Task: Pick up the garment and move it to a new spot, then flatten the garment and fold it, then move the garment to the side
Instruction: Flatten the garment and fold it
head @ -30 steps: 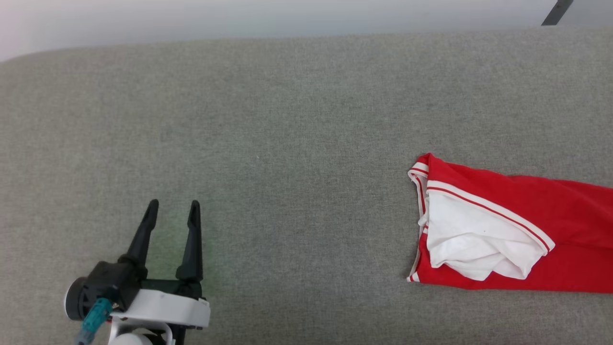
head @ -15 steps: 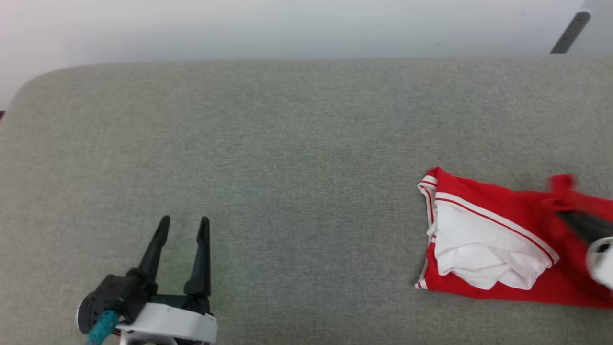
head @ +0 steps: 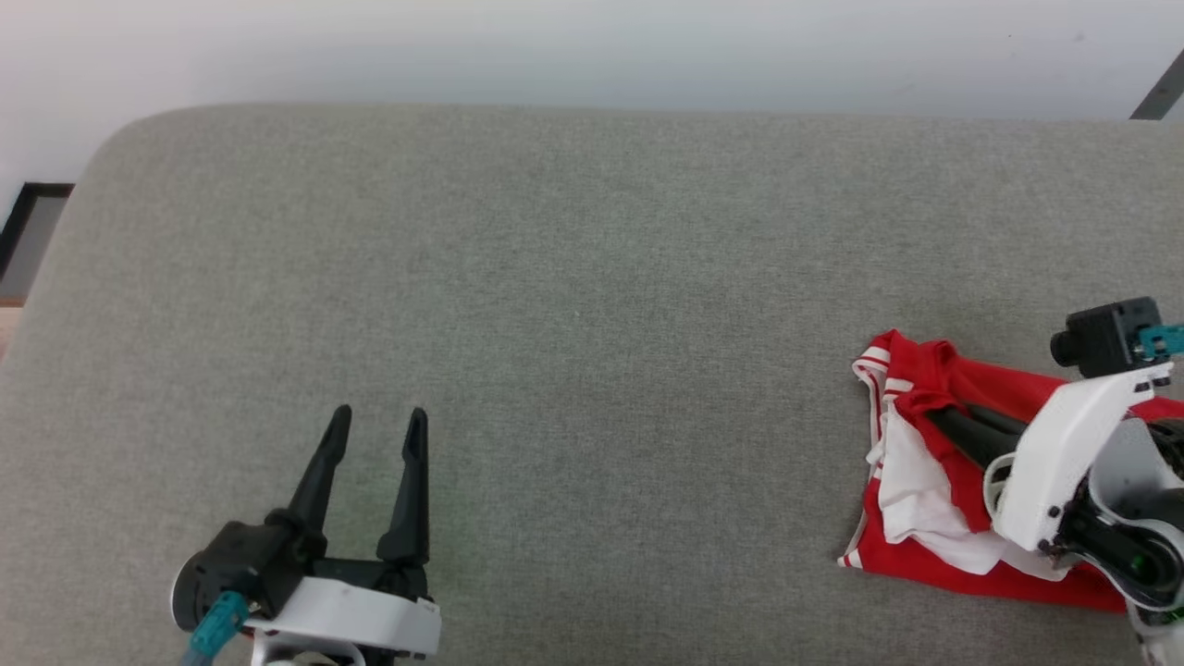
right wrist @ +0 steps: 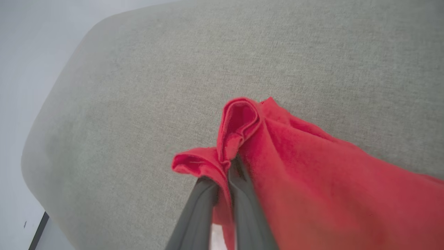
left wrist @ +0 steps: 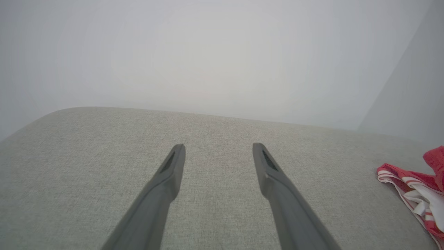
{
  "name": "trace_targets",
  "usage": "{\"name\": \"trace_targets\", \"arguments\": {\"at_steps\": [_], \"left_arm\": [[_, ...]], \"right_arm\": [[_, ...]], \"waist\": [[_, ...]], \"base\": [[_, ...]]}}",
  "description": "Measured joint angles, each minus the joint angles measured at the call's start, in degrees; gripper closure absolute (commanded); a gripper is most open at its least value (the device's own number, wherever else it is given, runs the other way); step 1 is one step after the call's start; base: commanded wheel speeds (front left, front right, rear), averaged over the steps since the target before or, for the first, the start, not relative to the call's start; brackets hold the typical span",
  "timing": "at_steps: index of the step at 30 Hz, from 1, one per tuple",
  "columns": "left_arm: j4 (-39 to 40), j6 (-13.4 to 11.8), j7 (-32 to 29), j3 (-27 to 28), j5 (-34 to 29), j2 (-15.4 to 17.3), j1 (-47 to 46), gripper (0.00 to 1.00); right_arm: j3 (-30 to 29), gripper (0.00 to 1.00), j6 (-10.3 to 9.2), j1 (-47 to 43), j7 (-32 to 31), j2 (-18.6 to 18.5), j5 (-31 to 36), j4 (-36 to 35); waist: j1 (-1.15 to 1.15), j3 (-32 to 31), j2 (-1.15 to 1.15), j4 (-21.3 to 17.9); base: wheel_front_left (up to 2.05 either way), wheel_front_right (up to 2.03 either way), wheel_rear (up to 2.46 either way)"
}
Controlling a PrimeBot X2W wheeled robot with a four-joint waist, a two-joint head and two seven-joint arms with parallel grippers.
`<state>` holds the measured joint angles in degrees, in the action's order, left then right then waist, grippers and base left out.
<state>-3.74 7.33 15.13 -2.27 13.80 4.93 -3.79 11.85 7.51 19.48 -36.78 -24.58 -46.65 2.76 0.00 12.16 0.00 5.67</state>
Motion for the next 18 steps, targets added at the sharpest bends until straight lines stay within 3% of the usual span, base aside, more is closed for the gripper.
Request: {"name": "trace_targets", "arguments": {"at_steps": [11,12,13,14,16,18], "left_arm": [[-1.3,0.0,0.0,-0.9,-0.4,-0.5,-1.4,0.00],[-1.4,0.0,0.0,-0.9,-0.4,-0.5,-1.5,0.00],[-1.4,0.0,0.0,-1.0,-0.3,-0.5,-1.5,0.00],[-1.5,0.0,0.0,-1.1,-0.3,-0.4,-1.5,0.00],[-1.7,0.0,0.0,-1.2,-0.1,-0.2,-1.5,0.00],[-2.0,0.0,0.0,-1.2,0.3,0.3,-1.5,0.00]], "right_arm": [[6.2,1.00,-0.01,3.8,5.8,3.0,0.9,12.7],[6.9,0.96,-0.01,3.9,6.2,3.1,0.6,13.3],[7.5,0.71,-0.01,3.9,6.7,3.2,0.3,13.9],[8.2,0.54,-0.01,4.0,7.1,3.2,0.1,14.3],[9.4,0.00,-0.01,4.5,7.8,3.2,-0.8,14.8],[10.6,0.00,0.00,4.8,9.1,3.1,-1.5,14.9]], "waist": [[0.00,0.8,0.00,0.5],[0.00,0.7,0.00,0.5],[0.00,0.7,0.00,0.4],[0.00,0.6,0.00,0.3],[0.00,0.4,0.00,0.1],[0.00,0.2,0.00,-0.3]], "base": [[0.00,0.00,0.00],[0.00,0.00,0.00],[0.00,0.00,0.00],[0.00,0.00,0.00],[0.00,0.00,0.00],[0.00,0.00,0.00]]}}
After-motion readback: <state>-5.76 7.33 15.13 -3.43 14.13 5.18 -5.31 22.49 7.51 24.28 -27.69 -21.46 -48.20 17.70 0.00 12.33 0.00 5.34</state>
